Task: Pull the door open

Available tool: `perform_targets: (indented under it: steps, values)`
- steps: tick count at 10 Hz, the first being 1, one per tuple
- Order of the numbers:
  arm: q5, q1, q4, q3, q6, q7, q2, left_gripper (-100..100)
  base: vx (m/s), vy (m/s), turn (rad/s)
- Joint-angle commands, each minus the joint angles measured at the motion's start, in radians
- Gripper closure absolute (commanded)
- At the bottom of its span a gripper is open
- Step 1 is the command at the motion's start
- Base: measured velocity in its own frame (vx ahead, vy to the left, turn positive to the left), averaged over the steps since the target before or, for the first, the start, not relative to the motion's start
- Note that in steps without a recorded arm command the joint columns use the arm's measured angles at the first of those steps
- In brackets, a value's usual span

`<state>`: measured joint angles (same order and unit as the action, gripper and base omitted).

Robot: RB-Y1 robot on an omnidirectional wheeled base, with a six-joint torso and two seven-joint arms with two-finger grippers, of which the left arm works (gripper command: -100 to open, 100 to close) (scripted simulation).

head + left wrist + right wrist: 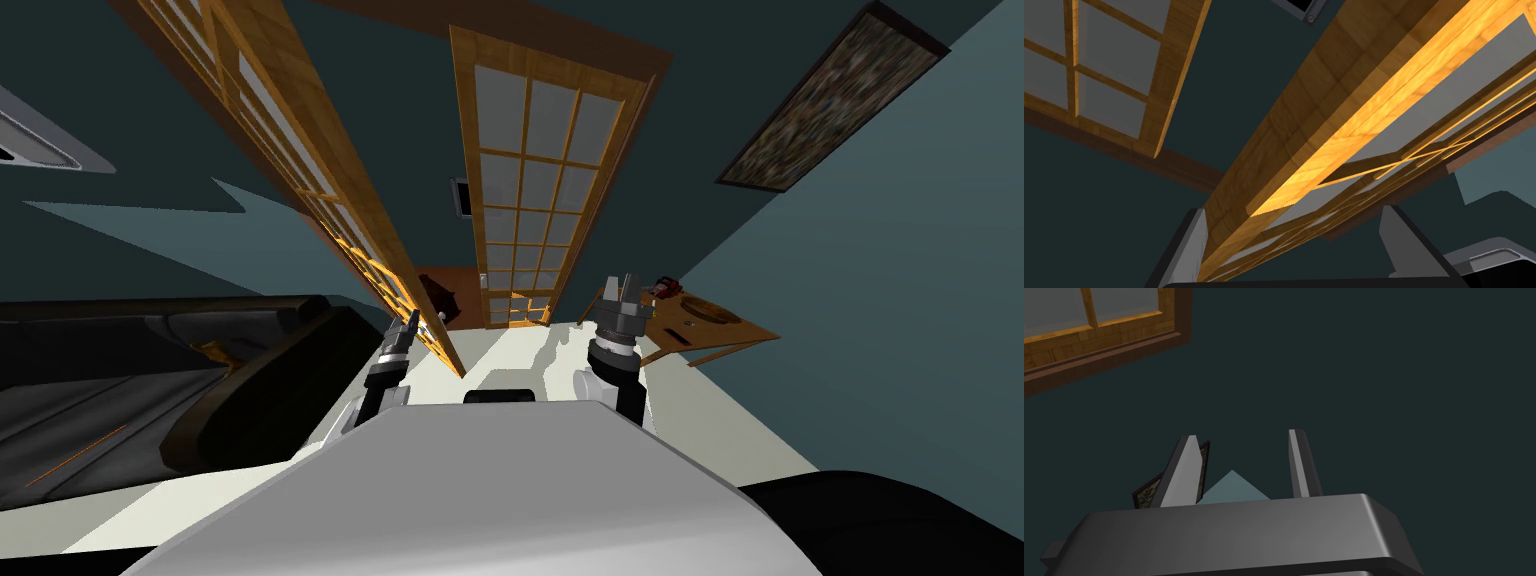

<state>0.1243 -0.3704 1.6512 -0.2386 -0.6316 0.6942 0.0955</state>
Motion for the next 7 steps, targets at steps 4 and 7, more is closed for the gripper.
perform_targets:
  steps: [4,7]
  values:
    - [0.027,0.021,-0.097,-0.025,-0.027,0.085,-0.001,-100,0.108,-0.006,-0.036]
    - [0.045,0.037,-0.16,-0.041,-0.042,0.139,-0.005,-100,0.1,-0.007,-0.025]
